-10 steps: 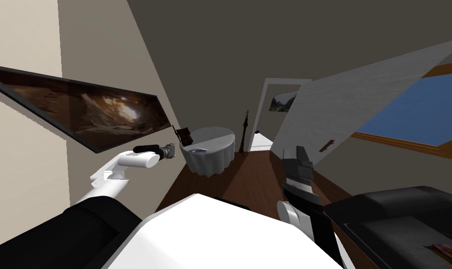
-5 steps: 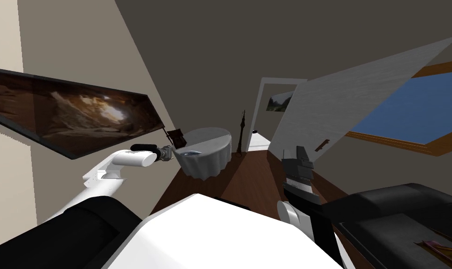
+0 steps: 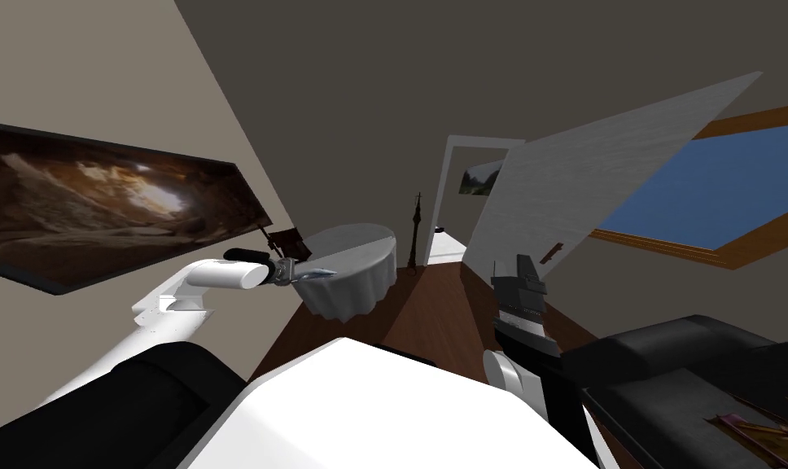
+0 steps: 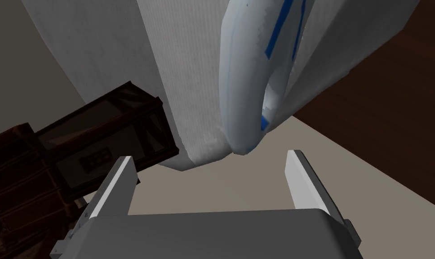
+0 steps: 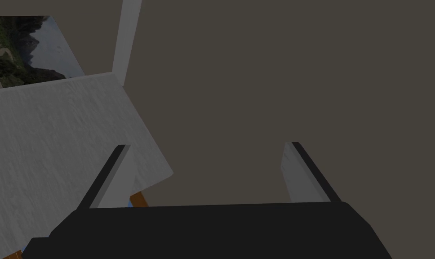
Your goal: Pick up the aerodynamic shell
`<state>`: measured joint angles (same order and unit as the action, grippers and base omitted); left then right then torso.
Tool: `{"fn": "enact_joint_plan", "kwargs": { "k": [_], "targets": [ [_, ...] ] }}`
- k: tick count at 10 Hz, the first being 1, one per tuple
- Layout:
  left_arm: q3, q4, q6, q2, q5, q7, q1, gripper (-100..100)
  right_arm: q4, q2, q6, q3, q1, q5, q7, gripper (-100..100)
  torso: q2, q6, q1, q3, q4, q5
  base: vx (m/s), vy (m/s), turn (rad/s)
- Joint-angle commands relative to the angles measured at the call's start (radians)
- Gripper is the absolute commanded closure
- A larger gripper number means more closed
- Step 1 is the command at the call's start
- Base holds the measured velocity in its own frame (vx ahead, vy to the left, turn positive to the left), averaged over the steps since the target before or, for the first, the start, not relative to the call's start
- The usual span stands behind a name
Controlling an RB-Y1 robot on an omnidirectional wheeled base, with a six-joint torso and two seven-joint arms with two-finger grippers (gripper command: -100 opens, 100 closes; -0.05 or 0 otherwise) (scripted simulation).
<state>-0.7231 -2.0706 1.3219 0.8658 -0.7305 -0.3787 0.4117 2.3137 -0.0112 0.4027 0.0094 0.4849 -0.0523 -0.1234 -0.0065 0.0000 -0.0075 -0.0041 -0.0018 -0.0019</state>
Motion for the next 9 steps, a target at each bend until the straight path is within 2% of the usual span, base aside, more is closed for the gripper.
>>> {"fn": "enact_joint_plan", "kwargs": {
  "k": [1,2,4,5,9],
  "targets": [
    [-0.021,-0.001,0.05,0.01,-0.021,-0.013,0.008,-100,0.0,0.0,0.0,0.0,0.0,0.0,0.0,0,0.0,0.0,0.0,0.0,0.0,0.0,0.072,-0.077,-0.043],
    [-0.021,-0.001,0.059,0.01,-0.021,-0.013,0.008,-100,0.0,0.0,0.0,0.0,0.0,0.0,0.0,0,0.002,0.0,0.001,0.001,0.0,0.0,0.055,-0.049,-0.032],
    [-0.039,0.003,0.12,0.021,-0.044,-0.034,0.016,-100,0.0,0.0,0.0,0.0,0.0,0.0,0.0,0,0.003,0.0,0.003,0.002,0.001,0.001,0.08,-0.082,-0.071],
    [-0.039,0.003,0.129,0.021,-0.044,-0.034,0.016,-100,0.0,0.0,0.0,0.0,0.0,0.0,0.0,0,0.002,0.0,0.001,0.001,0.001,0.0,0.077,-0.075,-0.012],
    [-0.056,0.012,0.226,0.032,-0.077,-0.062,0.031,-100,0.0,0.0,0.0,0.0,0.0,0.0,0.0,0,0.002,0.0,0.003,0.001,0.001,0.001,0.078,-0.059,-0.043]
  ]
}}
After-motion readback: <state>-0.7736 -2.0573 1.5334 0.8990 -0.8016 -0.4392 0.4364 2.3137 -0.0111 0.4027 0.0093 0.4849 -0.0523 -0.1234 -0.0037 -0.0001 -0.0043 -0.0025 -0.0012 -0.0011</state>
